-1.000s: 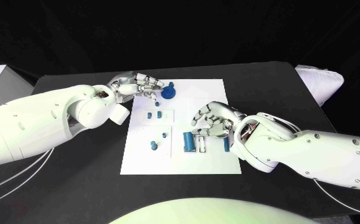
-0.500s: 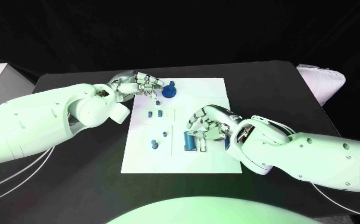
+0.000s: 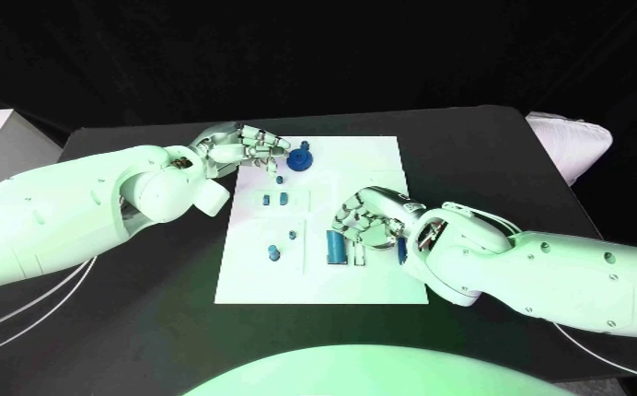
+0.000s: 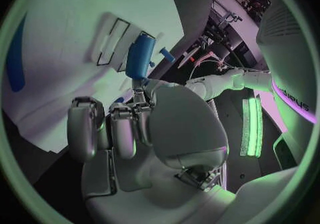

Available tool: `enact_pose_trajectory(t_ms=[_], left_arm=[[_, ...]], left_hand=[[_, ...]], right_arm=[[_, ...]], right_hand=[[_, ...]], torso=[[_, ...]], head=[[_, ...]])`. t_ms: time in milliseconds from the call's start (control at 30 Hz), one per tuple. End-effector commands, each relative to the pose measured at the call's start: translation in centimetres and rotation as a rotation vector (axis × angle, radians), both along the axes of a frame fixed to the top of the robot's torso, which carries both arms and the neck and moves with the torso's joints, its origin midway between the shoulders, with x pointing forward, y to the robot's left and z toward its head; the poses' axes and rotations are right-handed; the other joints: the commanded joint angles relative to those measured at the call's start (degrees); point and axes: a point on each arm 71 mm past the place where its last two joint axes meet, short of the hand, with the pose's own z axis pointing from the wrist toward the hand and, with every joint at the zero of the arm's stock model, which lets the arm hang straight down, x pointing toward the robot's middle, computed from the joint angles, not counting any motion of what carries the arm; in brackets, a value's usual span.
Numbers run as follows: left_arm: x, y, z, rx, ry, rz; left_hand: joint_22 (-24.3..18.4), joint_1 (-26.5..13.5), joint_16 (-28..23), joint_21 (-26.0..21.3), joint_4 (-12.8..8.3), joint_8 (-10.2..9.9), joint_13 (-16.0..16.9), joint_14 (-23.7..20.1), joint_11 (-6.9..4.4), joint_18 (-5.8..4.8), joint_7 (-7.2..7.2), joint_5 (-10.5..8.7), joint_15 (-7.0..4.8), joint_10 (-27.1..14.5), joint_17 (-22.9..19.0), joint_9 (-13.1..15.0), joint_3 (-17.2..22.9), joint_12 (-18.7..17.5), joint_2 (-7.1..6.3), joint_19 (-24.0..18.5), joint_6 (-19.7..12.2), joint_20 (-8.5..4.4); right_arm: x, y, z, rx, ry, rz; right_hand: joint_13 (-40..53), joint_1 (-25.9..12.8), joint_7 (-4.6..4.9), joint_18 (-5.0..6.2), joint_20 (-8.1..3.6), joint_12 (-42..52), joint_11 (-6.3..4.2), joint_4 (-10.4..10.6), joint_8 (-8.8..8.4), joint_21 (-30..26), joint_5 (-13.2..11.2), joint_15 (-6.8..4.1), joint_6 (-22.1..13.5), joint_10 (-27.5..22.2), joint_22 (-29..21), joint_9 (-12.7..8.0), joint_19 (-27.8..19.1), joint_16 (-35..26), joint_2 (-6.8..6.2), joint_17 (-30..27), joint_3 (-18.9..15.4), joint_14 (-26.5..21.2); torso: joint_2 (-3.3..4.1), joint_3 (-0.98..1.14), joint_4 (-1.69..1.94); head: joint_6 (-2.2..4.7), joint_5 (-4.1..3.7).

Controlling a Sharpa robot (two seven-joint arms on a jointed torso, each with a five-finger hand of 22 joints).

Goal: Assemble the parts on the task board

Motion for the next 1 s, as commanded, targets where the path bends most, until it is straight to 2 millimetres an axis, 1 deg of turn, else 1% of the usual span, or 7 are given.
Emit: enact_pose_trajectory(t_ms=[33, 167, 367, 800, 900, 933, 1000], left_arm=[[-0.1, -0.2, 0.1, -0.008, -0.002, -0.015], [-0.1, -0.2, 0.1, -0.007, -0.001, -0.015], [-0.1, -0.2, 0.1, -0.007, -0.001, -0.014], [-0.1, -0.2, 0.1, -0.007, -0.001, -0.013], [-0.1, -0.2, 0.1, -0.007, -0.001, -0.013], [-0.1, -0.2, 0.1, -0.007, -0.001, -0.013], [-0.1, -0.2, 0.1, -0.007, -0.001, -0.013]], left_hand=[[-0.03, -0.03, -0.31, -0.29, 0.15, -0.26, -0.03, 0.02, 0.03, 0.75, -0.02, 0.39, 0.25, -0.48, -0.04, -0.09, 0.23, -0.09, 0.47, 0.21, -0.21, 0.08], [-0.02, -0.04, -0.32, -0.29, 0.21, -0.26, -0.04, 0.02, 0.03, 0.75, -0.02, 0.40, 0.25, -0.49, -0.04, -0.10, 0.33, -0.08, 0.57, 0.21, -0.21, 0.08], [-0.01, -0.05, -0.33, -0.28, 0.29, -0.26, -0.04, 0.01, 0.03, 0.76, -0.03, 0.42, 0.25, -0.52, -0.04, -0.10, 0.50, -0.07, 0.73, 0.20, -0.20, 0.08], [0.01, -0.08, -0.34, -0.26, 0.42, -0.27, -0.04, 0.00, 0.02, 0.76, -0.03, 0.45, 0.25, -0.54, -0.04, -0.11, 0.74, -0.06, 0.94, 0.18, -0.20, 0.08], [0.01, -0.08, -0.34, -0.26, 0.42, -0.27, -0.04, 0.00, 0.02, 0.76, -0.03, 0.45, 0.25, -0.54, -0.04, -0.11, 0.74, -0.06, 0.94, 0.18, -0.20, 0.08], [0.02, -0.08, -0.34, -0.26, 0.42, -0.27, -0.04, 0.00, 0.02, 0.76, -0.03, 0.45, 0.25, -0.54, -0.04, -0.12, 0.75, -0.05, 0.95, 0.18, -0.20, 0.08], [0.02, -0.08, -0.34, -0.26, 0.45, -0.27, -0.04, 0.00, 0.02, 0.76, -0.03, 0.46, 0.25, -0.55, -0.04, -0.12, 0.81, -0.05, 0.99, 0.18, -0.20, 0.07]], right_arm=[[-0.3, 0.0, -0.7, -0.072, 0.030, 0.033], [-0.3, 0.0, -0.8, -0.090, 0.023, 0.036], [0.0, -0.2, -0.8, -0.105, -0.008, 0.020], [0.3, -0.5, -0.8, -0.096, -0.050, 0.007], [0.4, -0.5, -0.4, -0.051, -0.078, 0.007], [0.3, -0.5, -0.2, -0.025, -0.095, 0.009], [0.3, -0.6, 0.2, 0.028, -0.129, 0.015]], right_hand=[[12.38, -0.57, -0.08, 0.08, -0.22, 0.30, -0.38, -0.68, 0.45, 0.33, -1.23, -0.38, 0.44, 3.51, 12.71, 0.26, 3.80, 0.24, 0.06, 15.08, 2.45, 5.99], [12.37, -1.73, -0.13, 0.06, -0.27, 0.27, -0.44, -1.71, 1.04, 0.46, -2.60, -0.42, 0.44, 3.53, 12.73, 0.60, 3.82, 0.24, -0.56, 15.08, 5.35, 5.99], [12.29, -2.70, -0.10, 0.06, -0.27, 0.14, -0.42, -2.59, 1.42, 0.43, -4.00, -0.41, 0.20, 3.47, 12.73, 0.86, 3.81, 0.24, -0.88, 15.08, 7.30, 5.99], [12.24, -3.18, -0.03, 0.08, -0.26, 0.05, -0.38, -3.02, 1.53, 0.34, -4.56, -0.38, -0.05, 3.43, 12.70, 0.96, 3.79, 0.24, -1.21, 15.08, 8.02, 5.99], [12.22, -3.52, 0.32, 0.10, -0.18, 0.02, -0.13, -3.73, 1.09, 0.19, -4.48, -0.23, -1.19, 3.40, 12.66, 0.84, 3.75, 0.24, -2.25, 15.08, 8.38, 5.99], [12.32, -3.66, 0.69, 0.09, -0.06, 0.17, 0.17, -4.26, 0.64, 0.18, -4.34, -0.01, -2.05, 3.47, 12.66, 0.70, 3.75, 0.24, -2.79, 15.08, 8.64, 5.99], [12.25, -4.20, 1.35, 0.14, 0.23, 0.05, 0.72, -5.17, -0.08, -0.22, -4.04, 0.44, -3.26, 3.36, 12.57, 0.46, 3.65, 0.24, -4.81, 15.08, 8.13, 5.99]], torso=[[-0.01, -0.02, -0.03], [-0.01, -0.01, 0.00], [0.01, -0.01, 0.00], [-0.03, -0.01, -0.04], [-0.03, 0.00, -0.04], [-0.04, 0.00, -0.04], [-0.04, 0.00, -0.06]], head=[[-0.10, 0.01], [-0.16, 0.02], [-0.15, 0.04], [-0.04, 0.14], [0.02, 0.12], [0.03, 0.12], [0.07, 0.12]])
